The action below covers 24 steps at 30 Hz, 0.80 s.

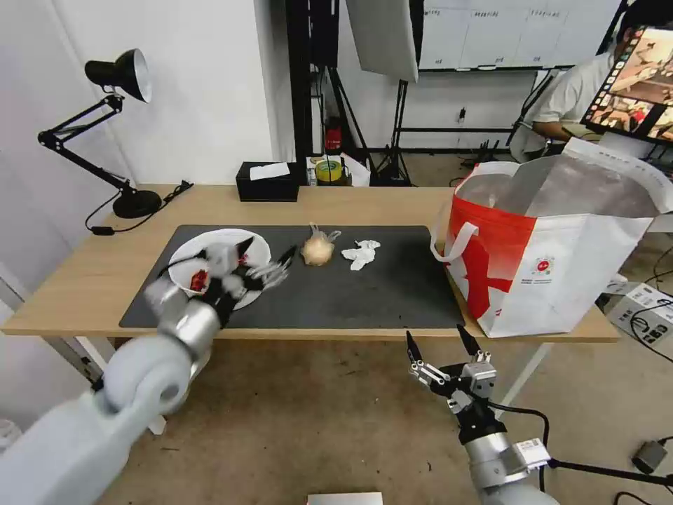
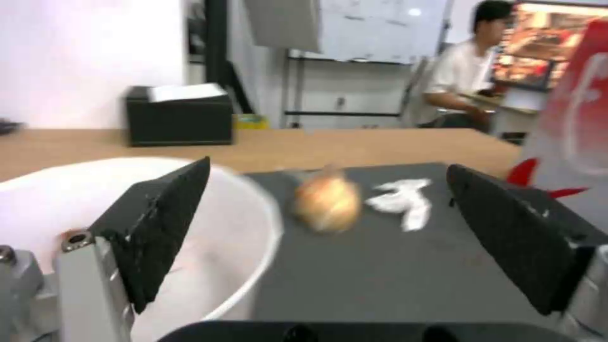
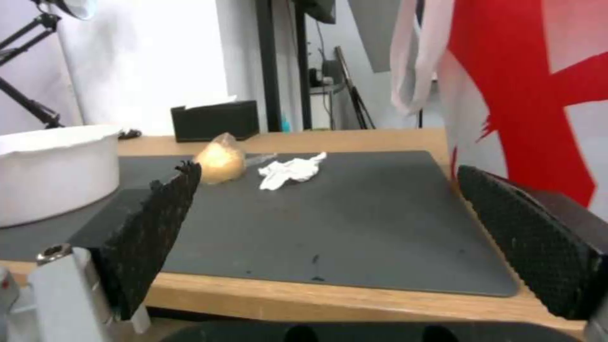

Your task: Pick up the trash from the table and place it into the takeout bag.

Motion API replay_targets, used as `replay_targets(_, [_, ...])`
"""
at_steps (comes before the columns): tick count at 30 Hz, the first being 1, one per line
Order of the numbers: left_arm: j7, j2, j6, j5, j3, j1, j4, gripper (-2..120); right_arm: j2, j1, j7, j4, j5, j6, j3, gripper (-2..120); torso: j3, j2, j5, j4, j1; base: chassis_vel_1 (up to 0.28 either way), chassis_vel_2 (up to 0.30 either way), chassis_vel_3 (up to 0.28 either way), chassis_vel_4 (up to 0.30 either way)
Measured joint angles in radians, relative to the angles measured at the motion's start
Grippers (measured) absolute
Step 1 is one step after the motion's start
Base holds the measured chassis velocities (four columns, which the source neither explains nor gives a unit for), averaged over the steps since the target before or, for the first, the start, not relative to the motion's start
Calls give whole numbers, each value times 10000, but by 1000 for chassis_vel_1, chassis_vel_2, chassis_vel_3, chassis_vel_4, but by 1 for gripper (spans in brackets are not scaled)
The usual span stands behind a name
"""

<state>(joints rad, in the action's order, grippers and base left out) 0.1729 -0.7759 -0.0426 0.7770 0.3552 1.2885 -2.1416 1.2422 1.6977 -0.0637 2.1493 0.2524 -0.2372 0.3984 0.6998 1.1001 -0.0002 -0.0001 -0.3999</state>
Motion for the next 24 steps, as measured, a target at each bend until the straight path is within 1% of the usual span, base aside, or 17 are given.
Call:
replay_targets(1, [-2, -192, 156, -250, 291, 476, -50, 100, -6, 14, 2, 0, 0, -37, 54, 100, 0, 0, 3, 0, 0, 0, 0, 0, 0])
replay_targets(2, [-2, -192, 156, -250, 291, 476, -50, 100, -6, 14, 2, 0, 0, -37, 54, 100, 0, 0, 3, 0, 0, 0, 0, 0, 0])
replay_targets(5, [-16, -933, 550, -809, 1103, 1586, -171, 100, -25, 50, 0, -16, 15, -121, 162, 100, 0, 1, 3, -2, 1, 0, 0, 0, 0])
replay_targets(6, [-16, -933, 550, -809, 1103, 1586, -171, 100, -25, 50, 0, -16, 15, -121, 162, 100, 0, 1, 3, -2, 1, 0, 0, 0, 0])
replay_targets(9, [-500, -1840, 1070, -1404, 2008, 2888, -165, 100, -34, 92, 1, -30, 43, -209, 195, 100, 0, 0, 2, 2, 0, 0, 0, 0, 0])
replay_targets(10, [-500, -1840, 1070, -1404, 2008, 2888, -165, 100, -34, 92, 1, -30, 43, -209, 195, 100, 0, 0, 2, 2, 0, 0, 0, 0, 0])
replay_targets(13, [-925, -2478, 1261, -1370, 2581, 3894, -274, 100, -39, 128, -6, -7, 54, -225, 205, 100, 1, 0, 3, 2, 0, 0, 0, 0, 0])
replay_targets(14, [-925, -2478, 1261, -1370, 2581, 3894, -274, 100, -39, 128, -6, -7, 54, -225, 205, 100, 1, 0, 3, 2, 0, 0, 0, 0, 0])
replay_targets(15, [-1135, -2670, 1351, -1347, 2817, 4256, -299, 100, -35, 153, -11, 9, 52, -225, 218, 100, 0, 0, 4, 2, 0, 0, 0, 0, 0])
replay_targets(17, [-1403, -2834, 1495, -1345, 3110, 4679, -209, 100, -21, 236, -15, 38, 28, -225, 254, 100, 0, 0, 4, 2, 0, 0, 0, 0, 0])
replay_targets(19, [-1477, -2866, 1553, -1362, 3177, 4775, -130, 100, -17, 276, -17, 43, 10, -224, 277, 100, 0, 0, 3, 1, 0, 0, 0, 0, 0])
replay_targets(21, [-1684, -2953, 1824, -1652, 3276, 4962, 117, 100, -14, 371, -18, 40, -73, -225, 318, 100, 1, 0, 2, 1, 0, 0, 0, 0, 0])
replay_targets(24, [-1763, -3030, 1949, -1899, 3276, 5034, 219, 100, -12, 441, -19, -32, -160, -253, 328, 100, 1, 0, 3, 1, -1, 0, 0, 0, 0])
